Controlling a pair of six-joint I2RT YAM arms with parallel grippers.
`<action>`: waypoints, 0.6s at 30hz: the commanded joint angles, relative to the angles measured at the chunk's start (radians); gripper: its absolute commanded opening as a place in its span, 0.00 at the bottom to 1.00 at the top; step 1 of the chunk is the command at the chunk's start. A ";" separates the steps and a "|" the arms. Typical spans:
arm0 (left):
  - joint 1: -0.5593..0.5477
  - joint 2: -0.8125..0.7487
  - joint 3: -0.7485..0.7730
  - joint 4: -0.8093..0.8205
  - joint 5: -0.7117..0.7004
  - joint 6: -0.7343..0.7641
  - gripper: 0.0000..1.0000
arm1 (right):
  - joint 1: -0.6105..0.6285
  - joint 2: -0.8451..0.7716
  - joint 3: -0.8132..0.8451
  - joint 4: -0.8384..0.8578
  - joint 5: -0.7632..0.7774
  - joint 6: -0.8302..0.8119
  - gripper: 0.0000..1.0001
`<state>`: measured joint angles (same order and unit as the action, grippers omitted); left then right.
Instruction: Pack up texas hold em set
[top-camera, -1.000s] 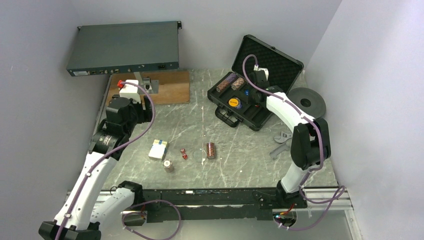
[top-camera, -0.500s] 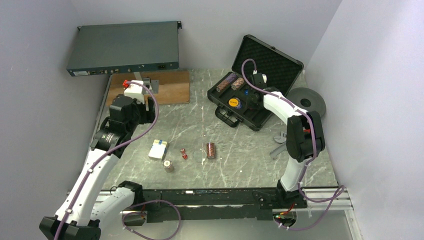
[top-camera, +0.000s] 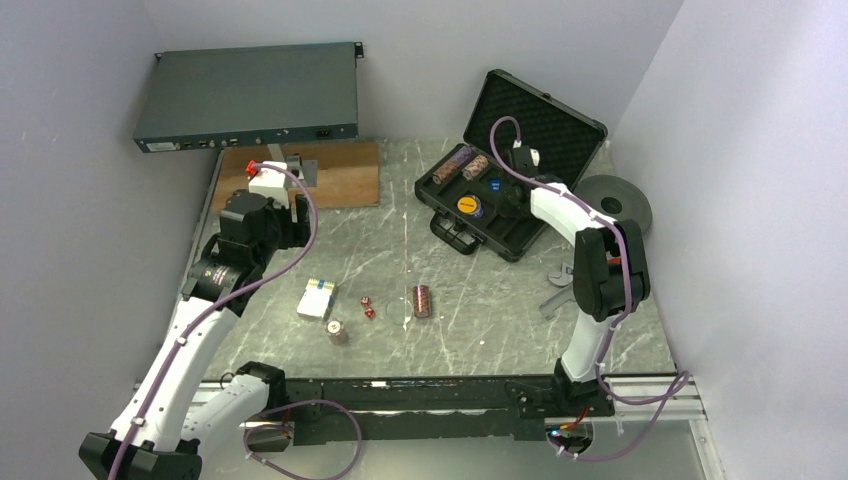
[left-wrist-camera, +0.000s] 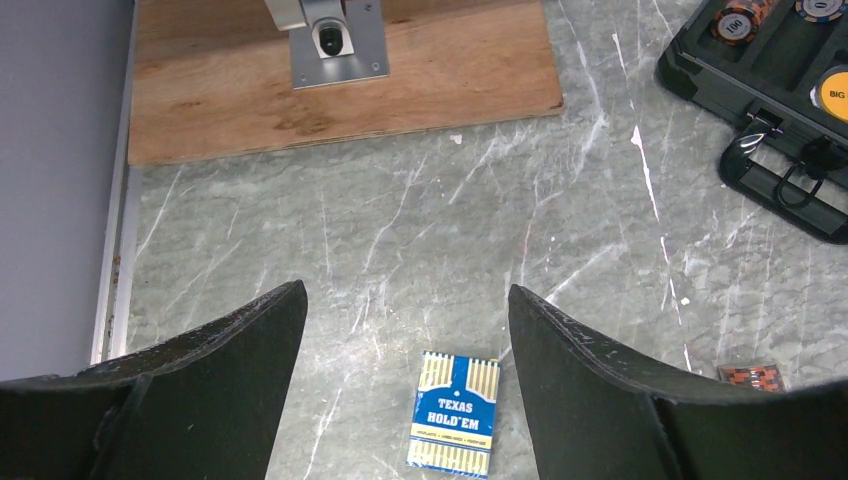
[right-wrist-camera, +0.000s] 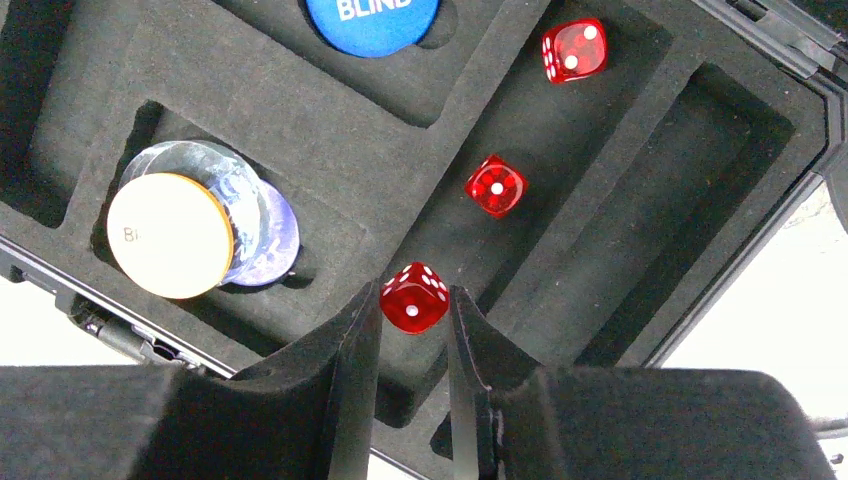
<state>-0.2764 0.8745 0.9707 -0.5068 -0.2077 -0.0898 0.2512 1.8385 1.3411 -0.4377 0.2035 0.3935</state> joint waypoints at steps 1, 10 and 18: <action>-0.003 -0.002 0.003 0.001 -0.015 0.012 0.80 | -0.013 -0.014 -0.011 0.048 -0.018 0.016 0.07; -0.002 0.006 0.003 -0.002 -0.024 0.014 0.79 | -0.020 -0.028 -0.021 0.058 -0.057 0.000 0.80; -0.003 0.017 0.003 -0.002 -0.030 0.015 0.79 | -0.008 -0.129 -0.006 0.029 -0.085 -0.017 0.82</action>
<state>-0.2764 0.8894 0.9707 -0.5156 -0.2226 -0.0895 0.2375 1.8206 1.3243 -0.4164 0.1455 0.3923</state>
